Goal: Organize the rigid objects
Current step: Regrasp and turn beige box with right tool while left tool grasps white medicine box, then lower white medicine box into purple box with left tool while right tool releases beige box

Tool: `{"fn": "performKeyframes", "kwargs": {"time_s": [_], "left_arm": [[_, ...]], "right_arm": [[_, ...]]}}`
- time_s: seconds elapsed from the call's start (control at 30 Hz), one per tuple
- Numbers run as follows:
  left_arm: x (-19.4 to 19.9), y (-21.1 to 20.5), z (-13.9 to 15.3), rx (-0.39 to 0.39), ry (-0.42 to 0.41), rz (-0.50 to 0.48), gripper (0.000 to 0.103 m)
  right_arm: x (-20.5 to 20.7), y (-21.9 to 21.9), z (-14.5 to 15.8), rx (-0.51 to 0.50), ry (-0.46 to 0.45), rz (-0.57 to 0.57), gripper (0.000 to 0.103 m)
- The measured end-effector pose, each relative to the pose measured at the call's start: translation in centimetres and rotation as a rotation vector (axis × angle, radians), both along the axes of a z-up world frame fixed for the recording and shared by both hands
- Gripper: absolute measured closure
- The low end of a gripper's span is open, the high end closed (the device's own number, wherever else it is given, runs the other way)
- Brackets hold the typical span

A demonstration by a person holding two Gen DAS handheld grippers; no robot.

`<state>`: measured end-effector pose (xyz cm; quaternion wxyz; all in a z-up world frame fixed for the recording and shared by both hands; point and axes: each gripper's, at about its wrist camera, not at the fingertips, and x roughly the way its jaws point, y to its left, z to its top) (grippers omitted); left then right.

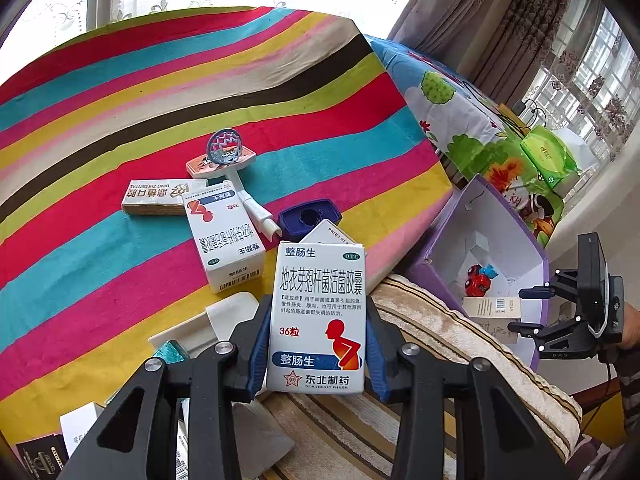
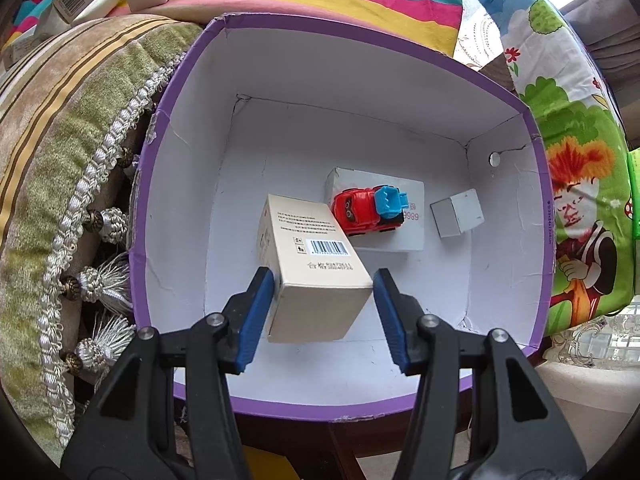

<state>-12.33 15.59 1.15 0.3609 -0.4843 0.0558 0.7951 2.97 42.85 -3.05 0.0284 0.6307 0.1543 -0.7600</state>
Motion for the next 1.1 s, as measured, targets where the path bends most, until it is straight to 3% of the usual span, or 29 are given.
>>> {"fn": "performKeyframes", "kwargs": {"time_s": [0.37, 0.5, 0.53, 1.0, 1.1], "left_arm": [[0.0, -0.1, 0.0, 0.01, -0.008, 0.005, 0.061], [-0.2, -0.1, -0.2, 0.008, -0.016, 0.006, 0.061], [-0.2, 0.0, -0.2, 0.008, -0.017, 0.005, 0.061], [0.2, 0.0, 0.2, 0.035, -0.004, -0.005, 0.061], [0.5, 0.0, 0.6, 0.049, 0.008, -0.005, 0.061]], "right_arm": [[0.5, 0.2, -3.2, -0.023, -0.1, 0.007, 0.048], [0.1, 0.5, -4.3, -0.047, -0.111, -0.041, 0.05], [-0.2, 0.7, -4.4, -0.057, -0.114, -0.058, 0.083], [-2.7, 1.0, -4.3, -0.144, -0.081, -0.168, 0.081], [-2.7, 1.2, -3.9, -0.174, -0.059, -0.196, 0.067]]}}
